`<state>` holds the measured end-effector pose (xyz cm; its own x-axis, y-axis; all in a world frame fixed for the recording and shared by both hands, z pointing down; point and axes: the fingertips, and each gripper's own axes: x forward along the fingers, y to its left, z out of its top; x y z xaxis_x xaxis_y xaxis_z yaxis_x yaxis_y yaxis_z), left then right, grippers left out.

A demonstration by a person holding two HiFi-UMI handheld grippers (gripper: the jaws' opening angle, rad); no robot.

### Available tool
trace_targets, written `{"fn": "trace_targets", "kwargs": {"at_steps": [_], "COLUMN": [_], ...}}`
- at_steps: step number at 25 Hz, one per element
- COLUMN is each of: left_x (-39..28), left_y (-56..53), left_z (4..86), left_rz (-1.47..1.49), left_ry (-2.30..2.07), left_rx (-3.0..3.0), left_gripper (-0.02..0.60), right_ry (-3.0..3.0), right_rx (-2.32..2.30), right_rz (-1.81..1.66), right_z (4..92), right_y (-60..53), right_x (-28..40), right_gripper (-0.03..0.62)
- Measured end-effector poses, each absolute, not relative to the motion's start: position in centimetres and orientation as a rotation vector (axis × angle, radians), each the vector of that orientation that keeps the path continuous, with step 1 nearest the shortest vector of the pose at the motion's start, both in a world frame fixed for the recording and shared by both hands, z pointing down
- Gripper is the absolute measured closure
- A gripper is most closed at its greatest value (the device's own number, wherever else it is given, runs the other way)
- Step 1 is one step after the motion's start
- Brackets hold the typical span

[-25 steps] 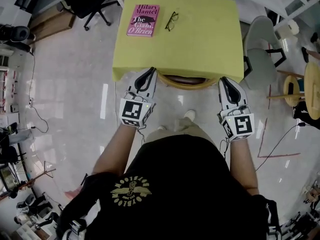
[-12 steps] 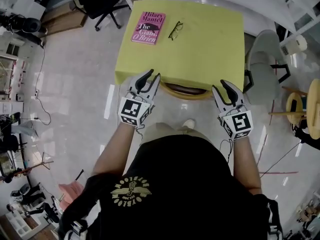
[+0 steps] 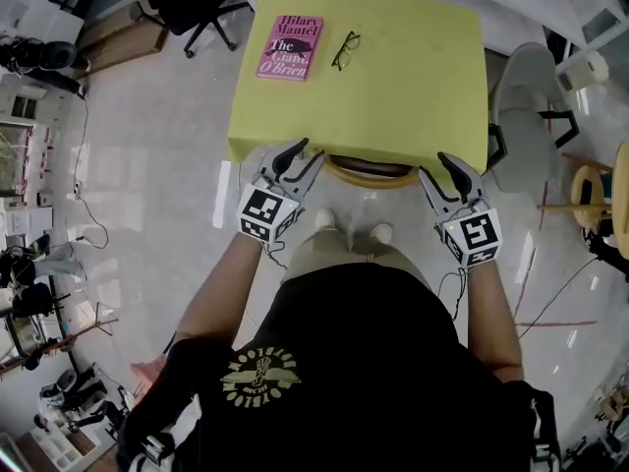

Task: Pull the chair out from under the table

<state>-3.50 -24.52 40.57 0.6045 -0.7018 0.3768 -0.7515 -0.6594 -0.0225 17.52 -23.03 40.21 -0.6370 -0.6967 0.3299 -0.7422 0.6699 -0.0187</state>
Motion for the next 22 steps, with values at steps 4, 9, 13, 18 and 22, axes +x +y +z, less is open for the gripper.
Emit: {"fn": "trace_targets", "kwargs": {"at_steps": [4, 9, 13, 18, 22], "left_x": [-3.4, -3.5, -2.7, -2.4, -1.6], "left_y": [-24.8, -25.1, -24.9, -25.0, -24.2], "left_z": [42.7, 46.3, 48.4, 51.8, 54.9], "left_rz": [0.609, 0.749, 0.802, 0.819, 0.938], "left_ry": [-1.113, -0.959, -0.822, -0.699, -0.565], "left_rx": [2.71, 2.734, 2.772, 2.736, 2.774], "left_gripper": [0.432, 0.413, 0.4, 0.388, 0.374], "right_ry": [-2.55, -2.511, -2.476, -2.427, -2.37], "right_rx": [1.132, 1.106, 1.084, 1.004, 0.886], "right_rz": [0.259, 0.286, 0.304, 0.338, 0.331], "right_z": [41.9, 44.3, 46.5, 50.0, 53.0], "right_y": [-22.9, -23.2, -23.4, -23.3, -22.8], "right_x": [16.8, 15.6, 14.8, 13.5, 12.5], "right_gripper": [0.436, 0.425, 0.413, 0.402, 0.393]}}
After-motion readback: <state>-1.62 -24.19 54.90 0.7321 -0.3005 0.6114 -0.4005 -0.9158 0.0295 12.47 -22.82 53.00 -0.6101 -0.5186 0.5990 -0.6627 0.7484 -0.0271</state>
